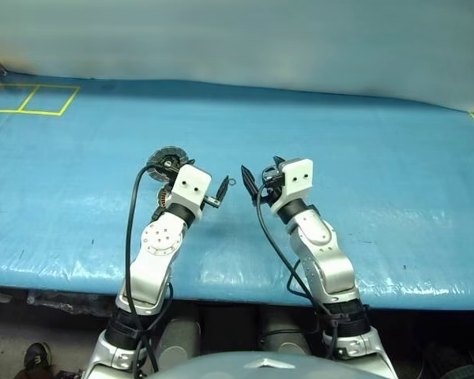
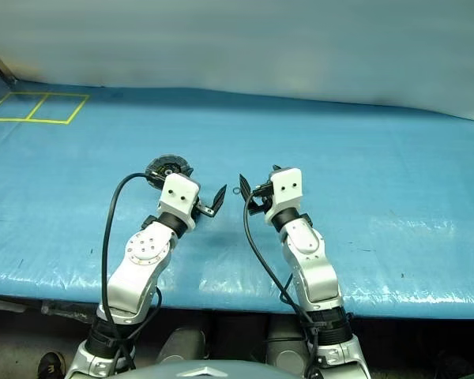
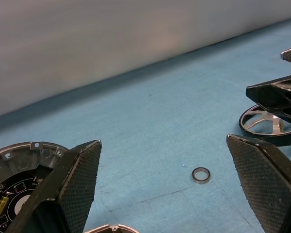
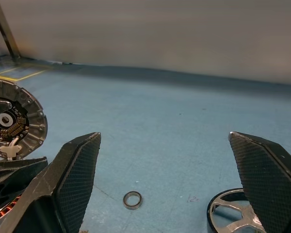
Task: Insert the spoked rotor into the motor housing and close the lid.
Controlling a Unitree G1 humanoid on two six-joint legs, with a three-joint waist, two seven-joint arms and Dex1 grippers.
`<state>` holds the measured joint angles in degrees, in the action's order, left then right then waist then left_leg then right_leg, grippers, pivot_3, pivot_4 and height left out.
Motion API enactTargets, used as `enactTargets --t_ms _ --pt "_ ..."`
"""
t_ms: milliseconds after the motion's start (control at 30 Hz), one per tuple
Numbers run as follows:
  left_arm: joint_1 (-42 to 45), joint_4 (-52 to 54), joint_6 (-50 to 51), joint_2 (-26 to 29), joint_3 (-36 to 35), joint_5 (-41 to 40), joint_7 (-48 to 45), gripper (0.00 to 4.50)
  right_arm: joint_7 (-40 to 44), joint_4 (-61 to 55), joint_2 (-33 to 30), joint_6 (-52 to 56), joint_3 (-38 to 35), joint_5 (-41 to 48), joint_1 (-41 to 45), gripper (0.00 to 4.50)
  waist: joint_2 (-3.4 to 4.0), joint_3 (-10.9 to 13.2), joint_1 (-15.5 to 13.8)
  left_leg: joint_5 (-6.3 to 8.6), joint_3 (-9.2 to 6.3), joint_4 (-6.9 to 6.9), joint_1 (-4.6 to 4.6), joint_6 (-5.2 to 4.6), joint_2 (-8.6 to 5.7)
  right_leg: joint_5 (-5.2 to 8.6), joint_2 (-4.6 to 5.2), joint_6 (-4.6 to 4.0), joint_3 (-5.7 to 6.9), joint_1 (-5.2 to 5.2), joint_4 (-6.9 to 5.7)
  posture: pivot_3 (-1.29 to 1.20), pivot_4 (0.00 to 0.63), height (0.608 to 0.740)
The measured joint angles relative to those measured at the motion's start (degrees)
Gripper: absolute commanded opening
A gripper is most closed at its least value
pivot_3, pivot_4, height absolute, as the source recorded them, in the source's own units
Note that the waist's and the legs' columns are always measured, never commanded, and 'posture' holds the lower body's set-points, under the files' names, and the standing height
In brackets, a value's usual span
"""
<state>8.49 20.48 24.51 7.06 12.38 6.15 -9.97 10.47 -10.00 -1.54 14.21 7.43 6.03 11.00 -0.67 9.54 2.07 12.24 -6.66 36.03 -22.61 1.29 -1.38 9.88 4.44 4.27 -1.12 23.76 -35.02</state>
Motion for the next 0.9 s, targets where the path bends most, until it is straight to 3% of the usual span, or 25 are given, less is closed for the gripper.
enactTargets --t_ms 900 --pt "0.3 -1.5 -1.8 0.2 -0.7 0.0 0.0 4.5 1.3 0.1 -0.4 0.0 0.0 -0.8 1.0 4.46 0.0 0.0 0.0 0.0 0.0 0.0 0.01 0.0 0.0 0.0 0.0 0.0 0.0 0.0 0.0 0.0 0.15 0.74"
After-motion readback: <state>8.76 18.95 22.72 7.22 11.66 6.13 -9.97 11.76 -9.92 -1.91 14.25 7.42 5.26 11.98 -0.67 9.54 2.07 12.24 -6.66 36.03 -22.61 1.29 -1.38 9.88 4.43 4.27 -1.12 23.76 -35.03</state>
